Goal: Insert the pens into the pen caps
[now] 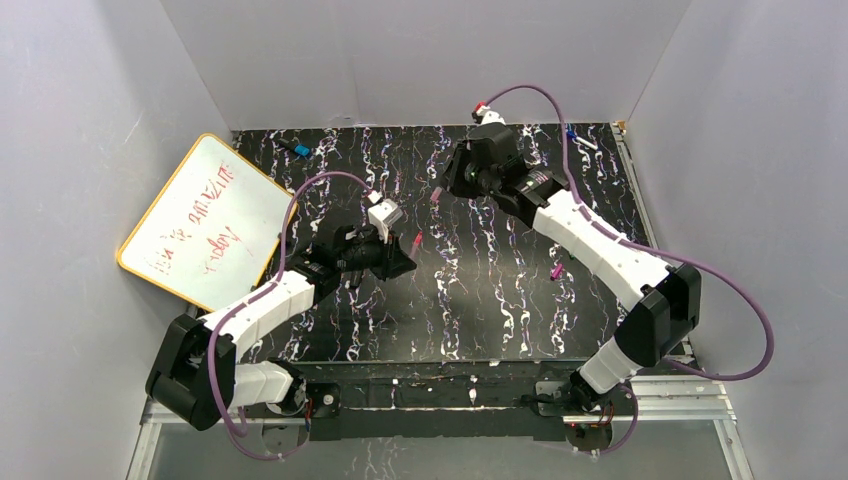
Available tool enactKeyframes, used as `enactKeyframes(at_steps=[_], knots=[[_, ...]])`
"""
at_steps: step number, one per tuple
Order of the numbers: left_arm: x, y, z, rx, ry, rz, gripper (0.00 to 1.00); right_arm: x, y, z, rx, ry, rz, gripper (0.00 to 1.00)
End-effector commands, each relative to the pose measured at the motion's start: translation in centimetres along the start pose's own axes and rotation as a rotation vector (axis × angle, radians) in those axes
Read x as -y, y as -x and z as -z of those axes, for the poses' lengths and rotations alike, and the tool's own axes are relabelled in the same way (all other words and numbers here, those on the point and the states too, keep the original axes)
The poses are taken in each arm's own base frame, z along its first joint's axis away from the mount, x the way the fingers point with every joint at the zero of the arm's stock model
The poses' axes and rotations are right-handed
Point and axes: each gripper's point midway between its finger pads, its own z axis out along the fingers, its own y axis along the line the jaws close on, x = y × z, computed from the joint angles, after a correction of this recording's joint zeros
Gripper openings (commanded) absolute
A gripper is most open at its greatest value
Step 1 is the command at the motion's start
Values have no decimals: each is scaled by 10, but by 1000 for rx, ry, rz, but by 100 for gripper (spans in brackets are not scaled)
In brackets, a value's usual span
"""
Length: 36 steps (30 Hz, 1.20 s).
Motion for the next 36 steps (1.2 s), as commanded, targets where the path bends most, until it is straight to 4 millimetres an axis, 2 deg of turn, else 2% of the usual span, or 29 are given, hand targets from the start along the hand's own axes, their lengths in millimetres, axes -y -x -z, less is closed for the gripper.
enactKeyframes(at_steps=[1,10,15,36], knots=[[11,2,3,16,-53,-9,0,-27,12,4,33,65,98,1],[3,3,6,21,5,-21,0,-43,-17,10,-28,59,193,1],[0,6,7,36,19,-18,0,-39,-37,13,-66,34,227,1],[2,21,13,116,-32,38,0,-36,-53,7,-100,24,245,1]])
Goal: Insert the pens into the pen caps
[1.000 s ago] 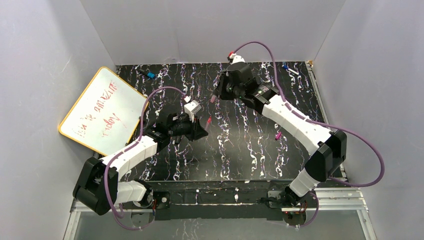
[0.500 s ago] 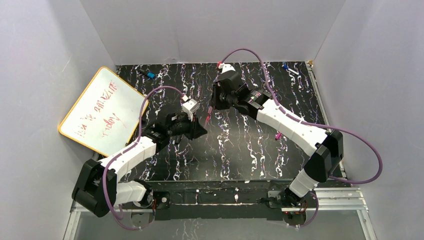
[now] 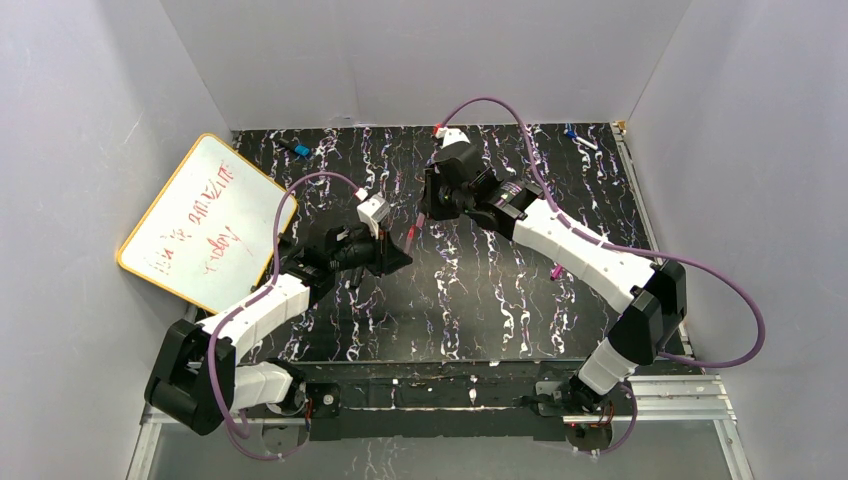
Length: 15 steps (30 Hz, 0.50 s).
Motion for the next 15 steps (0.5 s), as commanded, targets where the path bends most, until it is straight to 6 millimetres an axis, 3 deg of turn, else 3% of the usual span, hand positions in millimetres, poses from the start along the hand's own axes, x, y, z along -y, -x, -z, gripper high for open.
enactKeyframes(at_steps=[1,15], knots=[[10,11,6,42,-39,-20,0,-2,0,1,9,0,12,1],[11,11,6,38,-47,-17,0,-5,-2,-4,9,2,10,1]])
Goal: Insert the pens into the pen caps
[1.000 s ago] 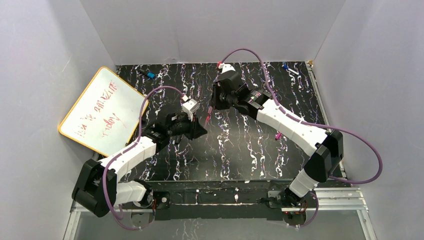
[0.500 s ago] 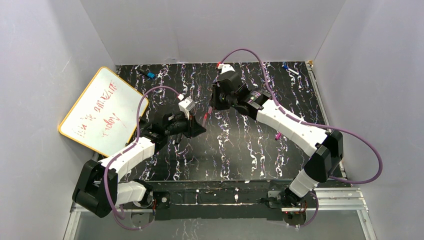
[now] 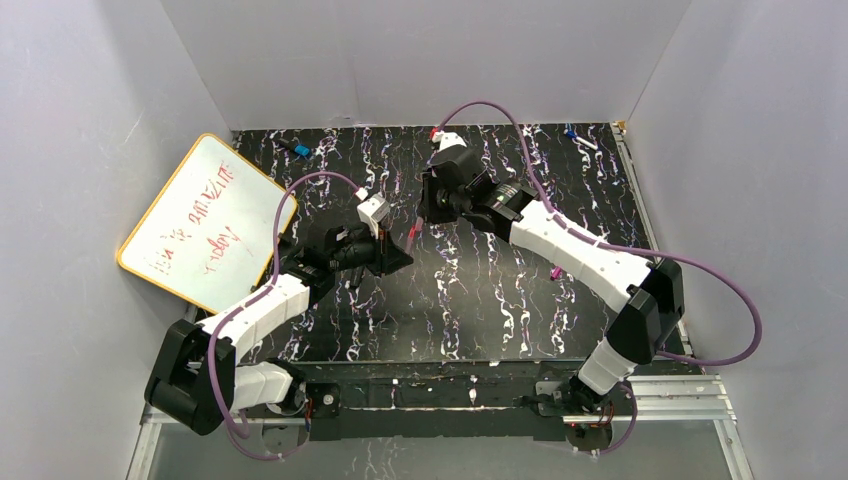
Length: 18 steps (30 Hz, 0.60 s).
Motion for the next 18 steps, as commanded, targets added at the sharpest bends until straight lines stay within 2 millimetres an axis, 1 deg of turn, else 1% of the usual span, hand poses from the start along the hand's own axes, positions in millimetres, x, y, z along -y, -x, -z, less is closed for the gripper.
enactKeyframes(at_steps=[1,3,10,18], knots=[[8,8,5,29,-28,-21,0,-3,5,-1,26,0,2,1],[8,8,5,28,-29,-19,0,-2,6,0,35,-7,-1,1],[8,7,4,21,-30,-14,0,-1,22,5,94,-20,-8,1],[8,6,4,17,-30,-11,0,-4,24,8,103,-3,-22,1]])
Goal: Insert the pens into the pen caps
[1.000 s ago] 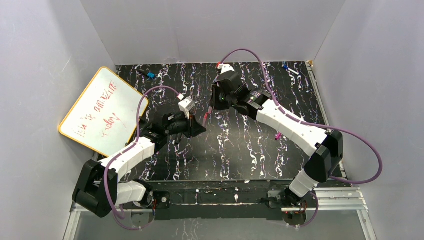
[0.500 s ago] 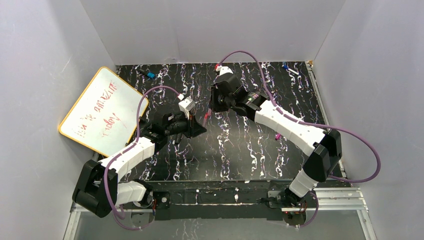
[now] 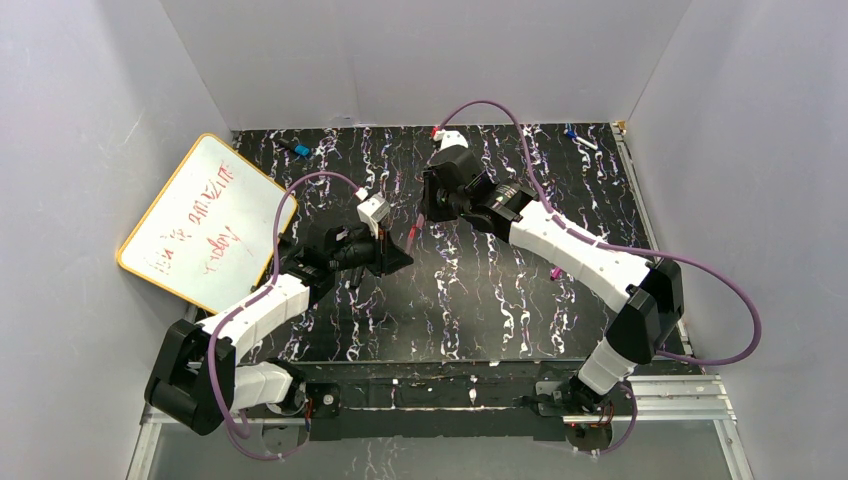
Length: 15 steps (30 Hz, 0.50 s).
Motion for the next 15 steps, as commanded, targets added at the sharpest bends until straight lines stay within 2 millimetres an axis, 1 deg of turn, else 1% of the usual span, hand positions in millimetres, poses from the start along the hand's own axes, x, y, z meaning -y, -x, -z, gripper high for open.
enactKeyframes(at_steps=[1,7,15], knots=[[7,6,4,18,-29,-15,0,-11,20,11,73,38,-26,1],[8,6,4,18,-28,-14,0,-18,18,13,67,61,-34,1],[7,7,4,22,-26,-15,0,-20,14,13,56,68,-33,1]])
